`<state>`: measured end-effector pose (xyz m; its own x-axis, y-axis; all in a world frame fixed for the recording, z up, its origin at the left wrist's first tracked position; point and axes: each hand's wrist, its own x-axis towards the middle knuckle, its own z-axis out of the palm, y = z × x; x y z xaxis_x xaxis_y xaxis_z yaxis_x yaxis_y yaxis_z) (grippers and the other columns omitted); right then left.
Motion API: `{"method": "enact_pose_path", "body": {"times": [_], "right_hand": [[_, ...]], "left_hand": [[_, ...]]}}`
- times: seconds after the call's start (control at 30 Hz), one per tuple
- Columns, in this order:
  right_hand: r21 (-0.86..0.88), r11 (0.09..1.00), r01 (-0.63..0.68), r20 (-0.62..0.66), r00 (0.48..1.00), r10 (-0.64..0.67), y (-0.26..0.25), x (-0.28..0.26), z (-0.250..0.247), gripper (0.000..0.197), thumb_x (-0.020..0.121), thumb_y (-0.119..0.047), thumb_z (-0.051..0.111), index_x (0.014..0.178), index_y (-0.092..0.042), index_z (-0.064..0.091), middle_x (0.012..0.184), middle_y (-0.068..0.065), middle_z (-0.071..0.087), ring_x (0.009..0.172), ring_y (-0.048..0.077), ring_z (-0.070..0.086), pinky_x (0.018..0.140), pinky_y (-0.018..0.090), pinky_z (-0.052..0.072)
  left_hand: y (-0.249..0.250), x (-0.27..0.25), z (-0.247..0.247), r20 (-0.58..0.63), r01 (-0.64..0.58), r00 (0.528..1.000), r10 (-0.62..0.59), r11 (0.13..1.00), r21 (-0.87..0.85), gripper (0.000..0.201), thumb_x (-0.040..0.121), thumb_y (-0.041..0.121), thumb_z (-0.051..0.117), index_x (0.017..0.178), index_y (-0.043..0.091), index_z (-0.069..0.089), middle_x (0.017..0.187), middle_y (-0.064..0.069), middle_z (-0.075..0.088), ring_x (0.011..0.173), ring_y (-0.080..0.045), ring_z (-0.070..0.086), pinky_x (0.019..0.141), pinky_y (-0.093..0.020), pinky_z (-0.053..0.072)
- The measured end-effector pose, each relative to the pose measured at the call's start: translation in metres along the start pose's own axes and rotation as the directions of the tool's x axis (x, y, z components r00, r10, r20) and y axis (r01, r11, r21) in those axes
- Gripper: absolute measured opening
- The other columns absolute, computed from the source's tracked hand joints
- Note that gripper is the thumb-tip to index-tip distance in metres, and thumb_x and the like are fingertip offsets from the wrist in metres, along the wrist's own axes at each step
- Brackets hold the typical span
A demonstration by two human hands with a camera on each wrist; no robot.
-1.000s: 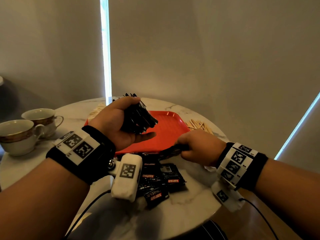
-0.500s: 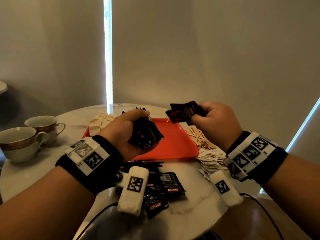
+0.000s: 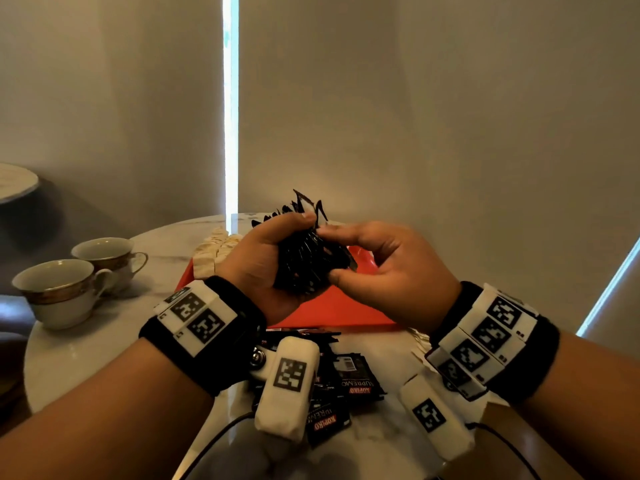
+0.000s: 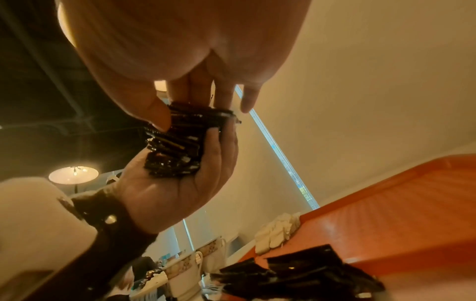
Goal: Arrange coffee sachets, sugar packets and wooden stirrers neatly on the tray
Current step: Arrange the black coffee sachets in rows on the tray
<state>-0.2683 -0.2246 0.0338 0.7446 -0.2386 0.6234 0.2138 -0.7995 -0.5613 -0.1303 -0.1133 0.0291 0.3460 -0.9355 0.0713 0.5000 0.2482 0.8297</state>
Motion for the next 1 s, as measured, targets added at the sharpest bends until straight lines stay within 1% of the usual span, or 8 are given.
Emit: {"method": "enact_pose_path", "body": {"times": [0.2, 0.27, 0.33, 0.4, 0.7, 0.83, 0.93, 1.0], "right_hand": [[-0.143, 0.99, -0.017, -0.007, 1.0, 0.017, -0.003, 0.008, -0.006, 0.074, 0.042, -0.058, 0.088, 0.099, -0.033, 0.048, 0.122, -0.004, 0.05, 0.113, 0.013, 0.052, 0.09, 0.024, 0.05], [-0.084, 0.996, -0.044, 0.084, 0.995, 0.051, -0.004, 0.01, -0.002, 0.08, 0.042, -0.052, 0.092, 0.099, -0.025, 0.042, 0.126, 0.004, 0.048, 0.121, 0.019, 0.053, 0.096, 0.038, 0.054], [0.059, 0.996, -0.061, 0.108, 0.993, 0.054, -0.006, 0.011, 0.002, 0.081, 0.05, -0.036, 0.095, 0.102, -0.017, 0.036, 0.107, 0.017, 0.055, 0.097, 0.019, 0.064, 0.077, 0.05, 0.06], [0.035, 0.998, -0.054, 0.065, 0.997, 0.051, -0.005, 0.013, 0.004, 0.085, 0.053, -0.03, 0.098, 0.105, -0.018, 0.032, 0.095, 0.012, 0.054, 0.083, 0.015, 0.061, 0.069, 0.047, 0.06], [-0.112, 0.987, -0.116, 0.207, 0.969, 0.137, -0.012, 0.015, 0.011, 0.111, 0.069, -0.025, 0.092, 0.14, -0.033, 0.007, 0.121, -0.013, 0.044, 0.114, 0.012, 0.06, 0.096, 0.037, 0.057], [-0.107, 0.983, -0.151, 0.26, 0.95, 0.174, -0.008, 0.016, 0.01, 0.128, 0.049, -0.059, 0.092, 0.139, -0.051, 0.0, 0.151, -0.002, 0.035, 0.143, 0.022, 0.036, 0.114, 0.049, 0.041], [0.103, 0.961, -0.258, 0.298, 0.929, 0.218, -0.005, 0.018, 0.014, 0.116, 0.052, -0.073, 0.082, 0.138, -0.05, 0.007, 0.165, -0.004, 0.02, 0.152, 0.017, 0.018, 0.12, 0.05, 0.03], [0.142, 0.911, -0.387, 0.212, 0.911, 0.354, 0.003, 0.019, 0.015, 0.096, 0.063, -0.073, 0.067, 0.139, -0.039, 0.019, 0.16, 0.001, 0.025, 0.146, 0.02, 0.031, 0.116, 0.048, 0.036]], "left_hand": [[-0.002, -0.003, 0.005, 0.146, 0.063, 0.988, -0.058, 0.998, -0.027, 0.038, 0.078, 0.019, 0.064, 0.113, 0.005, 0.063, 0.097, -0.017, 0.066, 0.08, -0.027, 0.067, 0.07, -0.033, 0.05], [-0.002, -0.005, 0.011, 0.208, 0.072, 0.976, -0.062, 0.996, -0.044, 0.03, 0.086, 0.019, 0.058, 0.111, 0.003, 0.064, 0.092, -0.016, 0.069, 0.077, -0.028, 0.071, 0.063, -0.034, 0.058], [-0.001, -0.006, 0.013, 0.22, 0.064, 0.974, -0.051, 0.997, -0.051, 0.026, 0.091, 0.023, 0.053, 0.106, 0.006, 0.065, 0.088, -0.014, 0.07, 0.073, -0.026, 0.072, 0.057, -0.033, 0.057], [0.0, -0.005, 0.013, 0.192, 0.056, 0.98, -0.052, 0.998, -0.016, 0.024, 0.091, 0.026, 0.054, 0.102, 0.009, 0.067, 0.085, -0.011, 0.07, 0.069, -0.024, 0.07, 0.055, -0.031, 0.056], [-0.002, -0.004, 0.008, 0.188, 0.032, 0.982, -0.032, 0.999, 0.004, 0.027, 0.083, 0.026, 0.064, 0.107, 0.014, 0.067, 0.084, -0.008, 0.07, 0.07, -0.024, 0.071, 0.058, -0.032, 0.058], [-0.003, -0.002, 0.002, 0.184, 0.022, 0.982, -0.03, 0.999, 0.047, 0.023, 0.083, 0.016, 0.063, 0.103, 0.005, 0.066, 0.08, -0.012, 0.069, 0.068, -0.024, 0.07, 0.058, -0.032, 0.058], [-0.007, -0.002, -0.005, 0.128, 0.032, 0.991, -0.046, 0.993, 0.11, 0.018, 0.078, 0.018, 0.06, 0.091, 0.006, 0.065, 0.072, -0.011, 0.065, 0.061, -0.022, 0.065, 0.056, -0.03, 0.053], [-0.01, -0.001, -0.012, 0.049, 0.015, 0.999, -0.021, 0.991, 0.13, 0.018, 0.074, 0.019, 0.064, 0.088, 0.008, 0.064, 0.074, -0.011, 0.064, 0.061, -0.022, 0.063, 0.058, -0.03, 0.049]]}}
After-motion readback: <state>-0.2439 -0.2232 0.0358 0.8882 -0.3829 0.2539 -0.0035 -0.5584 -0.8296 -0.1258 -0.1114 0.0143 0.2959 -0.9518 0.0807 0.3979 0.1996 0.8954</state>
